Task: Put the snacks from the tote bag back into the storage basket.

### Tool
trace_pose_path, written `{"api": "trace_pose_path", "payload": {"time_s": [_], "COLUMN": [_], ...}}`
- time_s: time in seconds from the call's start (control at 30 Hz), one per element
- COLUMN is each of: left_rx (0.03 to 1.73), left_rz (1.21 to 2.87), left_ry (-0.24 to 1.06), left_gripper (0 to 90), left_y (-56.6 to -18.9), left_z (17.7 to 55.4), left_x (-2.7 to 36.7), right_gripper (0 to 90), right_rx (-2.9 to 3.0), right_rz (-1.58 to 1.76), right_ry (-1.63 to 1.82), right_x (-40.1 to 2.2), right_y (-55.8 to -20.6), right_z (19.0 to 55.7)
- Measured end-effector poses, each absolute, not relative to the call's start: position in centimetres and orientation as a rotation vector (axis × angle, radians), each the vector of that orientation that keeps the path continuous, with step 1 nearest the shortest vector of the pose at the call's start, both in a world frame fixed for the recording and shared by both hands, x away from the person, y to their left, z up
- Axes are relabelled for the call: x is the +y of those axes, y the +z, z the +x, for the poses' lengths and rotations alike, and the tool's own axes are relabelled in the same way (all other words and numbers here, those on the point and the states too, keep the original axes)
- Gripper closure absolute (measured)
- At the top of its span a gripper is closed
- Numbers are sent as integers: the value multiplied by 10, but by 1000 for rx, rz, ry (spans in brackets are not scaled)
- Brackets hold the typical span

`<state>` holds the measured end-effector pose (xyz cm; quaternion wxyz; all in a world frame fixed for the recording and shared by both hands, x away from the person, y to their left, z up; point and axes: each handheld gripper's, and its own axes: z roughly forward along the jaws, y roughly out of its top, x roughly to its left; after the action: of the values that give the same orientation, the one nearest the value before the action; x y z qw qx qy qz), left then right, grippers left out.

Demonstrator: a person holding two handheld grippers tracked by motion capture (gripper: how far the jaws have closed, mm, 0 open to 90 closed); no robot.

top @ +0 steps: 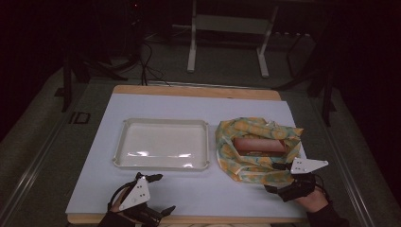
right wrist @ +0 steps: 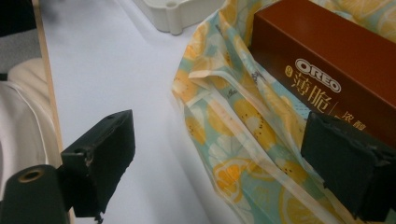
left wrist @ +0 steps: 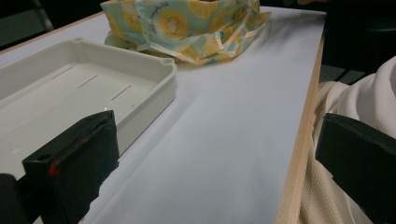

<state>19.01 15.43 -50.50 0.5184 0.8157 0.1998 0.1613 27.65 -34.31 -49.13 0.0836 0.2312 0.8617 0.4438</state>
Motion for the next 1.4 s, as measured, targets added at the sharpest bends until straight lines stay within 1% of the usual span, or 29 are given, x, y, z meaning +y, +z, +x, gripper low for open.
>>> {"api": "trace_pose_path", "payload": {"time_s": [0.17, 0.5, 0.6, 0.97, 1.1, 1.4], "left_rx": [485, 493, 495, 495, 495, 493], "left_rz": [1965, 1965, 1965, 1961, 1959, 1962], "left_ry": [385, 372, 370, 365, 364, 364], "left_gripper": [0, 0, 0, 0, 0, 0], "left_y": [-505, -505, -505, -505, -505, -505], "left_z": [190, 191, 192, 192, 192, 192], "left_x": [155, 155, 154, 154, 154, 154], "right_gripper": [103, 103, 122, 125, 137, 141], "right_rx": [2595, 2635, 2611, 2526, 2509, 2514], "right_rz": [672, 668, 669, 626, 600, 565], "right_ry": [1296, 1258, 1267, 1291, 1280, 1224], "right_x": [-341, -342, -343, -345, -346, -341], "right_y": [-493, -483, -474, -445, -430, -416], "right_z": [276, 279, 281, 293, 304, 325]}}
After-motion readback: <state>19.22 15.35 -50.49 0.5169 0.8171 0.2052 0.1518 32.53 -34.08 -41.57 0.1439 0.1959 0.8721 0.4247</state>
